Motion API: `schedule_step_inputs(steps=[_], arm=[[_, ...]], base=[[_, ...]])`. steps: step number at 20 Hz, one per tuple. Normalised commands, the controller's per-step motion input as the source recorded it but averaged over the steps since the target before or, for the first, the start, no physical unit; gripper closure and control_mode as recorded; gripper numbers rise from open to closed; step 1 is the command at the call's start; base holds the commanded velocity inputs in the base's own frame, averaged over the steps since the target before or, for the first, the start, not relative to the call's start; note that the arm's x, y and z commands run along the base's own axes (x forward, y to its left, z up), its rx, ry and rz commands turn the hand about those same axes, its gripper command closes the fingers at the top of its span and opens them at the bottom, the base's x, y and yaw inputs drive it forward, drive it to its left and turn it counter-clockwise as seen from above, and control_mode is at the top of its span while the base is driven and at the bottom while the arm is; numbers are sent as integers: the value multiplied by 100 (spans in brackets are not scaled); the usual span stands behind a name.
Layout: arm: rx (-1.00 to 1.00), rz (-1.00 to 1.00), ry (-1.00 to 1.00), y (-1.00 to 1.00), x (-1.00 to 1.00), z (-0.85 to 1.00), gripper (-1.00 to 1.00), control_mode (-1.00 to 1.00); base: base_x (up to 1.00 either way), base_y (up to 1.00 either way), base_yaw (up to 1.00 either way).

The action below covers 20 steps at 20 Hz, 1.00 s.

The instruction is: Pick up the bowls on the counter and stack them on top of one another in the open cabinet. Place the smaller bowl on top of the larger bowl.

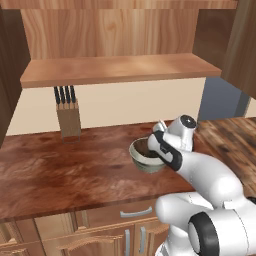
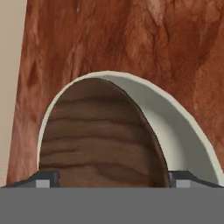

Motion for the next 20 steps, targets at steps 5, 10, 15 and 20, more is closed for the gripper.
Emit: schedule_step_inputs(steps=[5, 10, 15, 20], arm=[[2, 0, 1, -21, -13, 49, -100, -100], [0, 2, 7, -11, -17, 56, -100, -100], [0, 8, 8, -18, -30, 17, -100, -100], [-2, 21, 10, -32, -34, -8, -100, -100]], base=[[0, 0, 0], [0, 0, 0], [0, 0, 0], [0, 0, 0]])
